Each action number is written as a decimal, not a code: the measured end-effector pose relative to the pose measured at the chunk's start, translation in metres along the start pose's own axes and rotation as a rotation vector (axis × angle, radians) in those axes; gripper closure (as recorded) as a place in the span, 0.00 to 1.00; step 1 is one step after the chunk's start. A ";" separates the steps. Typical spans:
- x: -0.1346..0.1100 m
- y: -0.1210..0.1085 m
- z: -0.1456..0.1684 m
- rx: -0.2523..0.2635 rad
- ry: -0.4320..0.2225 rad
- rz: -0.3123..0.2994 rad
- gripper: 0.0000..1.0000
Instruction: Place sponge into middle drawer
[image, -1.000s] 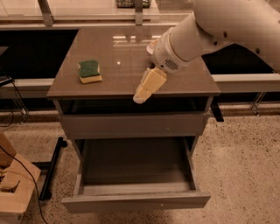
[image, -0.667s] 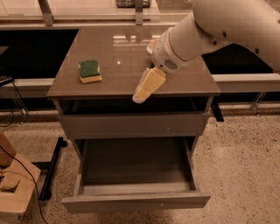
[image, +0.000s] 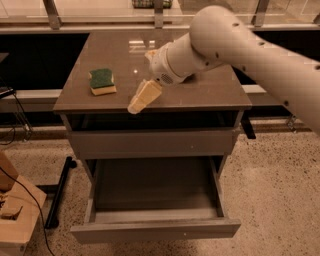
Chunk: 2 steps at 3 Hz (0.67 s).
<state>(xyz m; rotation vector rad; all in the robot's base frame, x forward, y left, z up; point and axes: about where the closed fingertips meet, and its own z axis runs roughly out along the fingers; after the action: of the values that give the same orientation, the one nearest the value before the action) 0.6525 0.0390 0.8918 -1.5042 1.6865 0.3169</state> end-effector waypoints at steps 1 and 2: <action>-0.015 -0.017 0.048 0.003 -0.057 0.027 0.00; -0.034 -0.025 0.095 -0.041 -0.111 0.045 0.00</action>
Offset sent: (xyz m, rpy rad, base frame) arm 0.0909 0.1262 -0.0389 0.1810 0.0647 0.0819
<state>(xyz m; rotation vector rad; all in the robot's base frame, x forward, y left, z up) 0.7116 0.1196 0.8652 -1.4535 1.6362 0.4532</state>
